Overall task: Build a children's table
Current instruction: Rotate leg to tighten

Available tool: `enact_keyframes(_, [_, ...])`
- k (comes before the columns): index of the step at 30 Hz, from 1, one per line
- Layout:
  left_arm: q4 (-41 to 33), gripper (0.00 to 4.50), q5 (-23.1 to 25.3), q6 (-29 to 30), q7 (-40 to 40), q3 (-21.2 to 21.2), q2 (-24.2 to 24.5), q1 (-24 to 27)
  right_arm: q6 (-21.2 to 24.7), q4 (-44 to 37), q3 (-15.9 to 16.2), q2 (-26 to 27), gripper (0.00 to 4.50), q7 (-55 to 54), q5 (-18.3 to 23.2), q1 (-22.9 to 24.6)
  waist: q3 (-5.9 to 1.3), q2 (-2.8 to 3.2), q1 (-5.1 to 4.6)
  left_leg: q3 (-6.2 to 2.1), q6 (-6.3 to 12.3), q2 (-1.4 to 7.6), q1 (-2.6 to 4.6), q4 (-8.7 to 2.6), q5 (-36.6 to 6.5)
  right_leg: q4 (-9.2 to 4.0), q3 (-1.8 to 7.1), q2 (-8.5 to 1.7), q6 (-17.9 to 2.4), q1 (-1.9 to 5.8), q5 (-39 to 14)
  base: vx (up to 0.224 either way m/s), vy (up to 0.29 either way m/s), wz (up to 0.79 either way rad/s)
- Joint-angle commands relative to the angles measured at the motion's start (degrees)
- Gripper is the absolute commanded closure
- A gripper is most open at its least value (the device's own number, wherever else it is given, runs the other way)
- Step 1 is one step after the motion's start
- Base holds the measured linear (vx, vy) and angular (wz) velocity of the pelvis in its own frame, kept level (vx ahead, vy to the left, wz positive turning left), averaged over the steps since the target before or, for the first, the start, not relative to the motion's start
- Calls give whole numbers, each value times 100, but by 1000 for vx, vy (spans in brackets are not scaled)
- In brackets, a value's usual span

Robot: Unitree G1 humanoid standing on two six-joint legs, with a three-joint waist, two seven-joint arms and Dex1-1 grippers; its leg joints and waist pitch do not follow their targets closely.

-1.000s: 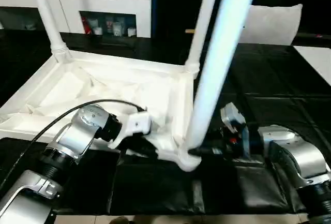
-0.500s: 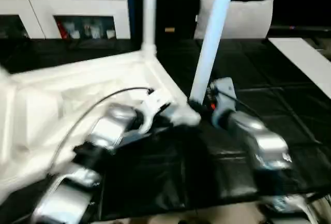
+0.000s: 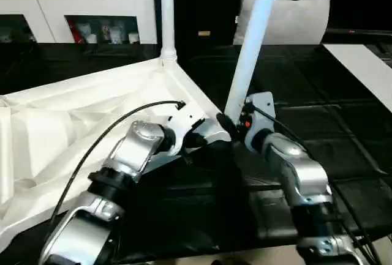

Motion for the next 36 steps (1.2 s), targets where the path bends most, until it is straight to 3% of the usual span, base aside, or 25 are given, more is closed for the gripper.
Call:
enact_keyframes(1, [-358,450,-149,-396,-253,31,62,-58,77,-156,242,-131,68,547,289,129,-385,43,43,-95,134,245,82,-377,-1130,-467,259,-418,-1123,313,-1252,0,0,0])
enact_keyframes(6, [-284,450,-220,-649,-764,-99,386,-40,-112,-259,304,-796,30,1540,422,274,-383,36,74,-85,205,254,72,-370,-1086,-452,262,-429,-1180,317,-1147,0,0,0])
enact_keyframes(9, [-252,450,-251,-824,-1186,-192,613,-29,-246,-270,387,-1167,6,2033,435,317,-370,28,89,-88,198,257,76,-369,-1180,-477,259,-440,-1140,309,-1432,0,0,0])
enact_keyframes(11, [-235,450,-285,-1209,-1785,-325,912,12,-493,-264,563,-1625,6,2680,431,370,-364,23,107,-83,207,264,79,-370,-1190,-480,266,-436,-1115,296,-1461,0,0,0])
enact_keyframes(19, [-222,450,-351,-2177,-2861,-612,1396,61,-718,-313,901,-2365,6,4391,813,364,-358,32,263,-78,231,307,115,-387,-1227,-446,269,-449,-1202,269,-1359,0,0,0])
enact_keyframes(20, [-230,450,-361,-2249,-2970,-650,1437,65,-714,-296,931,-2426,32,4562,860,340,-361,19,285,-73,223,308,119,-386,-1231,-445,269,-454,-1223,266,-1363,0,0,0])
enact_keyframes(24, [-257,450,-360,-2681,-3339,-771,1565,107,-812,-127,1092,-2601,59,5027,894,226,-365,7,334,-77,194,309,118,-386,-1241,-442,261,-468,-1225,269,-1453,0,0,0])
enact_keyframes(32, [-372,450,-412,-2939,-3707,-868,1731,156,-873,-73,1265,-2673,121,5476,973,168,-373,-4,342,-74,183,314,96,-387,-1141,-416,258,-468,-1225,280,-1399,0,0,0])
enact_keyframes(33, [-365,450,-410,-2962,-3718,-872,1737,154,-867,-76,1269,-2674,135,5500,984,164,-378,-30,342,-72,193,313,94,-384,-1135,-417,255,-468,-1227,283,-1398,0,0,0])
enact_keyframes(36, [-350,450,-402,-3026,-3769,-884,1764,155,-866,-71,1276,-2686,165,5593,1011,144,-376,-16,341,-69,197,312,94,-379,-1124,-418,257,-472,-1228,278,-1440,0,0,0])
